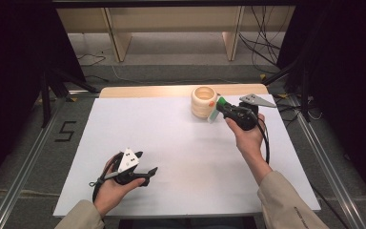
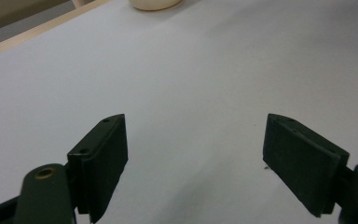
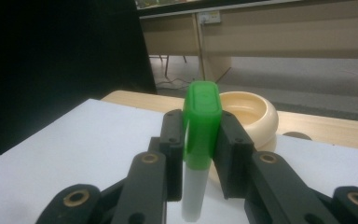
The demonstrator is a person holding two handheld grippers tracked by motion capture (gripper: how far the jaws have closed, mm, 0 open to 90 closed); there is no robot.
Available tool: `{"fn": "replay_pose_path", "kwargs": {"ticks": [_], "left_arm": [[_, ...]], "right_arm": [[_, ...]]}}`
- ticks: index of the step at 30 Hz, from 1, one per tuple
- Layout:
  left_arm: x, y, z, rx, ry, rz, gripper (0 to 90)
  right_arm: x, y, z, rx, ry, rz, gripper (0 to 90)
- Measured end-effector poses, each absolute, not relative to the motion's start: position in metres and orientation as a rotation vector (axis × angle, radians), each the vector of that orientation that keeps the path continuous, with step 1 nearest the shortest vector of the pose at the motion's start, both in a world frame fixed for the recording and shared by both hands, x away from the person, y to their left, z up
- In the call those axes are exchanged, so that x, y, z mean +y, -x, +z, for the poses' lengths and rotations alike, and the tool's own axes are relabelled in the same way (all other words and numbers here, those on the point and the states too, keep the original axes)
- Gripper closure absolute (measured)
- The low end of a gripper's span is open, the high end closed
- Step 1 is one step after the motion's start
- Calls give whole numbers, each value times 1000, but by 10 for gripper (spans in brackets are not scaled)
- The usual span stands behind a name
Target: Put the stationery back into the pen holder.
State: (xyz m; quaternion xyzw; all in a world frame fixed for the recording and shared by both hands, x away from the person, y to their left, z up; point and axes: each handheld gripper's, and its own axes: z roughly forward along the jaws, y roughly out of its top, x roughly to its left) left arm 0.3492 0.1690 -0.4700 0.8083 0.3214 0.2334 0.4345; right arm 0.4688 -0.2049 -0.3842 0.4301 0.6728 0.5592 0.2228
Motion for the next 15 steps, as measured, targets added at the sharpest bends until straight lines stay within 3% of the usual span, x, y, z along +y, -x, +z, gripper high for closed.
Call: {"fn": "replay_pose_path", "kwargs": {"ticks": [15], "left_arm": [[169, -350, -471, 798, -2021, 579, 222]], "right_arm": [[-203, -486, -377, 1824, -1198, 1537, 748]]}}
